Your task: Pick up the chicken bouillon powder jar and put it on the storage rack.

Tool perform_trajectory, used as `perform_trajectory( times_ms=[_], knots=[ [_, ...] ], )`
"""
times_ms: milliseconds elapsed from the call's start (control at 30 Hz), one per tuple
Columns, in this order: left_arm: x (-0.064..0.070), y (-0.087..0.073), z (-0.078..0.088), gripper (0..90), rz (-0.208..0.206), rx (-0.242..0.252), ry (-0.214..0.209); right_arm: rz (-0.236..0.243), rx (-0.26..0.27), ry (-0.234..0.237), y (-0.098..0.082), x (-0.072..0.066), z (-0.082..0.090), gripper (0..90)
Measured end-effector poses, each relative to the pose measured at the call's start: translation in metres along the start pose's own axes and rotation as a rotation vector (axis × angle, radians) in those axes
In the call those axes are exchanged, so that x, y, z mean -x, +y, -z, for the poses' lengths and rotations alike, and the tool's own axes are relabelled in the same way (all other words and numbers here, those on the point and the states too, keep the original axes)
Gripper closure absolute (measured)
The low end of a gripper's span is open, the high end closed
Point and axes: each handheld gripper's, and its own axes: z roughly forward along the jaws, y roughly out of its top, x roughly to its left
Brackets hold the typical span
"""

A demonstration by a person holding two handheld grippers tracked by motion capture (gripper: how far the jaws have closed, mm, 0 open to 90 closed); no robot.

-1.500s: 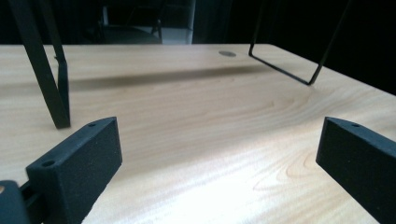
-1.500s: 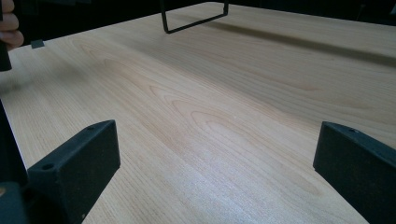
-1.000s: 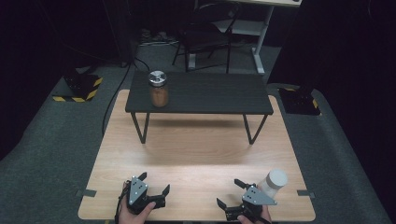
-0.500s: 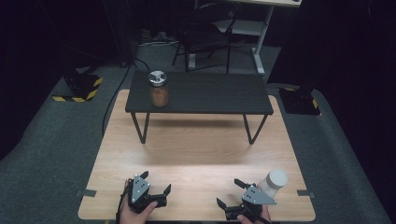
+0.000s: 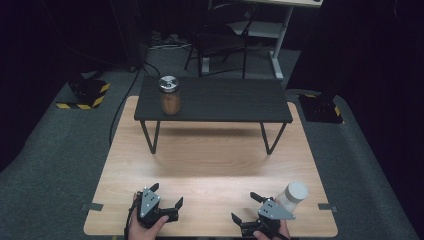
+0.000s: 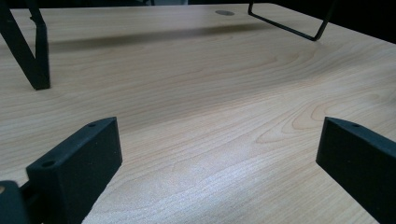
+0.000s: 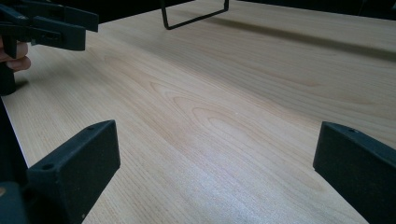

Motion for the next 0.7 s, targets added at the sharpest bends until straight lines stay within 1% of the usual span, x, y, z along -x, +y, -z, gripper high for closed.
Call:
perform_trajectory(
  times_ms=[100,333,467,533,700],
  knots=[
    [0.0,0.0,0.0,0.4,0.0,0.002,0.001,-0.008,0.003,-0.001,-0.001,0.001,0.0,0.0],
    [0.0,0.001,-0.001,0.4,-0.01,-0.004,-0.005,-0.007,0.003,0.008,0.0,0.002,0.0,0.0],
    [0.0,0.001,-0.001,0.4,-0.013,-0.003,-0.005,-0.016,0.017,-0.013,-0.003,0.0,0.002,0.0],
    [0.0,0.001,-0.001,0.4,-0.011,-0.003,-0.005,-0.012,0.019,-0.013,-0.002,0.0,0.002,0.0],
    [-0.001,0.001,-0.001,0.4,-0.011,-0.002,-0.011,-0.005,0.062,-0.029,0.001,-0.004,0.011,0.0]
  ],
)
